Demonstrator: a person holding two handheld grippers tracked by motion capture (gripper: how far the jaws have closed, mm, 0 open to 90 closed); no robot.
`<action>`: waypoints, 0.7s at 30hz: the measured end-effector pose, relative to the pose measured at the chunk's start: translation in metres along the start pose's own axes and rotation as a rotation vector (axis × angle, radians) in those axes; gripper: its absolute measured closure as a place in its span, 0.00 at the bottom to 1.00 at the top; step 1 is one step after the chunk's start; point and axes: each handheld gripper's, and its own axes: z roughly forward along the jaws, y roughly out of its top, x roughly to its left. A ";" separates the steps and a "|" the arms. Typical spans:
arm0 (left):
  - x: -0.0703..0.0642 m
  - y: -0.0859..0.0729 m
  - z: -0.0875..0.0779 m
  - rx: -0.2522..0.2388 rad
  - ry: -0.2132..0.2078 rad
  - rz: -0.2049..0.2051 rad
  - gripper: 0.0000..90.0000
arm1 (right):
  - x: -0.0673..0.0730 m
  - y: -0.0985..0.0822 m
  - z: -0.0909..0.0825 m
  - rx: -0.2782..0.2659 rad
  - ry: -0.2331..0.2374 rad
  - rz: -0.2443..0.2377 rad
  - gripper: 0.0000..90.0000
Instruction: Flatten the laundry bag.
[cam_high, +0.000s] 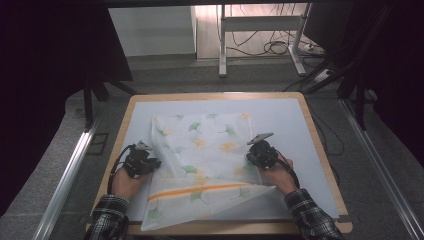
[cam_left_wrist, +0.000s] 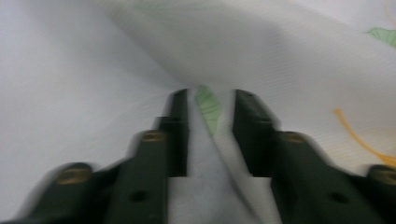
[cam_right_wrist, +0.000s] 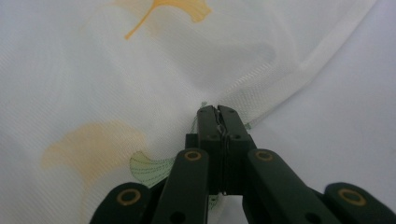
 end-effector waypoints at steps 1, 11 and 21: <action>-0.001 0.002 0.000 0.009 -0.003 0.016 0.95 | 0.001 0.001 -0.001 0.009 -0.001 -0.009 0.99; 0.011 0.032 0.012 -0.091 0.087 -0.037 0.84 | -0.064 0.010 -0.023 -0.106 -0.106 0.134 0.82; -0.004 0.010 -0.001 -0.104 -0.002 -0.008 0.46 | -0.064 -0.024 -0.041 -0.143 0.007 0.214 0.59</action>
